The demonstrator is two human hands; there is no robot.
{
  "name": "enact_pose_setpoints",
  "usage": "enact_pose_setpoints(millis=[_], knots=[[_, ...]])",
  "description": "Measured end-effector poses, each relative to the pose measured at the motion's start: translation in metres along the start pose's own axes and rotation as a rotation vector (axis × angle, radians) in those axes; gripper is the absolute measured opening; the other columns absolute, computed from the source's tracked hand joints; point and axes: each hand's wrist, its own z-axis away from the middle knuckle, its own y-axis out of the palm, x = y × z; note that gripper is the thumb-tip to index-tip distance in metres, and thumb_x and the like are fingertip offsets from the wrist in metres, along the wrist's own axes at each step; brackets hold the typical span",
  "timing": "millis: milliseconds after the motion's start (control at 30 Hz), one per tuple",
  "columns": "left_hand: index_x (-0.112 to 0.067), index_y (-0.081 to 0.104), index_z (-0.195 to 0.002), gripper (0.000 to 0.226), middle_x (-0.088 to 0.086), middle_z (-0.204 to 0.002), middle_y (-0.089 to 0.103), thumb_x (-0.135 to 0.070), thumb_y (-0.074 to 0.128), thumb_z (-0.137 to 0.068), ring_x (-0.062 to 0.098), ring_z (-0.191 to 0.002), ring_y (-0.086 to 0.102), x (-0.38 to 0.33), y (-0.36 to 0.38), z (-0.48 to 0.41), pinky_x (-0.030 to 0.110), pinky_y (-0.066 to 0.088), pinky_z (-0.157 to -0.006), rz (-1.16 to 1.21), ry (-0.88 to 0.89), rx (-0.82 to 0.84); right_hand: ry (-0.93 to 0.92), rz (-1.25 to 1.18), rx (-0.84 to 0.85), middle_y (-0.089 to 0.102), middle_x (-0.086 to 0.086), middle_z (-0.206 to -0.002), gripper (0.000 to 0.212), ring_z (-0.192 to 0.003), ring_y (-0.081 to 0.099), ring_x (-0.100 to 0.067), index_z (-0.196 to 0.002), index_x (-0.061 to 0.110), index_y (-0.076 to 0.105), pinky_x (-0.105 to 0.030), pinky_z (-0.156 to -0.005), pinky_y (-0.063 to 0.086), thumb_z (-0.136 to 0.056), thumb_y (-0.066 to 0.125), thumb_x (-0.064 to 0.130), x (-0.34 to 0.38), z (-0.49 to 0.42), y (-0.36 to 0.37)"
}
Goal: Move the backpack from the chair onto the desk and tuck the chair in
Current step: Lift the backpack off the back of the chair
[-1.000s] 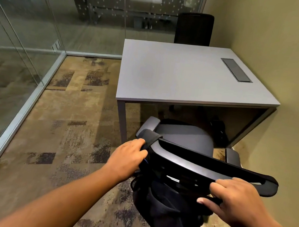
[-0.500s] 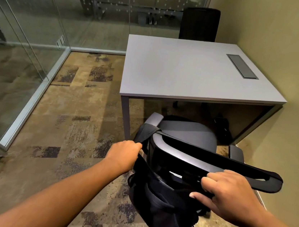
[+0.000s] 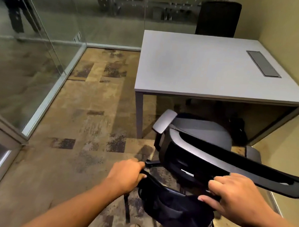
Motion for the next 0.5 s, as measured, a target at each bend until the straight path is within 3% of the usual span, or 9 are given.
enact_pose_setpoints(millis=[100, 167, 267, 333, 500], knots=[[-0.026, 0.052, -0.115, 0.024, 0.002, -0.114, 0.06, -0.042, 0.05, -0.097, 0.029, -0.104, 0.061, -0.006, 0.006, 0.006, 0.042, 0.052, -0.079, 0.02, 0.021, -0.051, 0.001, -0.001, -0.017, 0.046, 0.011, -0.051, 0.043, -0.043, 0.046, -0.014, -0.058, 0.026, 0.043, -0.024, -0.048, 0.029, -0.081, 0.051, 0.061, 0.0, 0.001, -0.004], [-0.034, 0.04, -0.136, 0.046, -0.004, -0.135, 0.055, -0.045, 0.054, -0.094, 0.025, -0.118, 0.056, -0.01, 0.012, 0.011, 0.038, 0.051, -0.089, 0.079, 0.043, -0.09, 0.004, -0.015, -0.035, 0.045, 0.01, -0.052, 0.044, -0.044, 0.045, -0.014, -0.059, 0.026, 0.042, -0.023, -0.051, 0.025, -0.084, 0.052, 0.06, -0.001, 0.0, -0.01], [-0.033, 0.011, -0.153, 0.097, -0.006, -0.158, 0.027, -0.061, 0.067, -0.079, 0.013, -0.143, 0.027, -0.016, 0.019, 0.018, 0.026, 0.023, -0.114, 0.179, 0.222, -0.013, -0.015, -0.015, -0.077, 0.043, 0.009, -0.052, 0.044, -0.043, 0.042, -0.017, -0.058, 0.024, 0.042, -0.025, -0.05, 0.025, -0.086, 0.054, 0.056, -0.002, -0.004, -0.026], [-0.028, 0.004, -0.154, 0.117, -0.004, -0.162, 0.016, -0.069, 0.072, -0.068, 0.009, -0.147, 0.013, -0.025, 0.024, 0.022, 0.021, 0.005, -0.115, 0.186, 0.367, 0.098, -0.018, -0.011, -0.114, 0.042, 0.008, -0.051, 0.044, -0.042, 0.039, -0.019, -0.057, 0.023, 0.043, -0.025, -0.05, 0.024, -0.086, 0.055, 0.053, -0.001, -0.007, -0.041], [-0.026, 0.004, -0.154, 0.119, -0.004, -0.163, 0.012, -0.054, 0.081, -0.068, 0.008, -0.147, 0.006, -0.058, 0.042, 0.027, 0.024, 0.003, -0.118, 0.242, 0.416, 0.122, 0.013, -0.009, -0.213, 0.039, 0.001, -0.049, 0.044, -0.042, 0.035, -0.025, -0.053, 0.018, 0.043, -0.027, -0.047, 0.025, -0.084, 0.062, 0.042, -0.006, -0.001, -0.088]])
